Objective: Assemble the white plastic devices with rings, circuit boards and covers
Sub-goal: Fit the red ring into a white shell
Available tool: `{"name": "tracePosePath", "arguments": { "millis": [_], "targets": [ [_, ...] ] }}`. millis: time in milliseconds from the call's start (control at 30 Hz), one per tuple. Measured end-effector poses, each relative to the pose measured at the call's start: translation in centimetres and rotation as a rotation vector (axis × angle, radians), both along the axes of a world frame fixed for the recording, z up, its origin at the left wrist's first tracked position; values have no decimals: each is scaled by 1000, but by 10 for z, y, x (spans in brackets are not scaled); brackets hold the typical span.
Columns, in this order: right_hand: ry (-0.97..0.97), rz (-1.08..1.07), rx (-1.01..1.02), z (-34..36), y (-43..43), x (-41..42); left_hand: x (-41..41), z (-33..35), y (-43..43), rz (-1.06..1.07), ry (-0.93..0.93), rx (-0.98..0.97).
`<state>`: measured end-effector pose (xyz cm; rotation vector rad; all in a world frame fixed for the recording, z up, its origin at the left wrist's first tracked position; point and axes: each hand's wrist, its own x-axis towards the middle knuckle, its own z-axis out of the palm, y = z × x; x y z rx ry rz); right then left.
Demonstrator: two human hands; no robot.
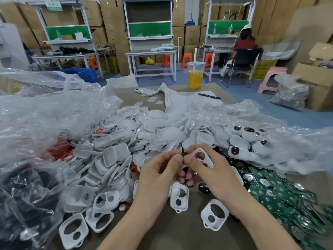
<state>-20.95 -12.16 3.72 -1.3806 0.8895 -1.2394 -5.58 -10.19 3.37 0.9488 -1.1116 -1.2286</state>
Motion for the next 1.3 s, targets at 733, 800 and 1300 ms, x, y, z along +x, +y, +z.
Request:
{"name": "tracePosePath", "arguments": {
  "millis": [733, 800, 1300],
  "targets": [
    [-10, -8, -11, 4, 3, 1, 0, -1, 1, 116, -168, -187],
    [-18, -11, -1, 5, 3, 0, 0, -1, 1, 126, -179, -189],
    [0, -38, 32, 9, 5, 0, 0, -6, -4, 213, -313, -233]
  ]
}}
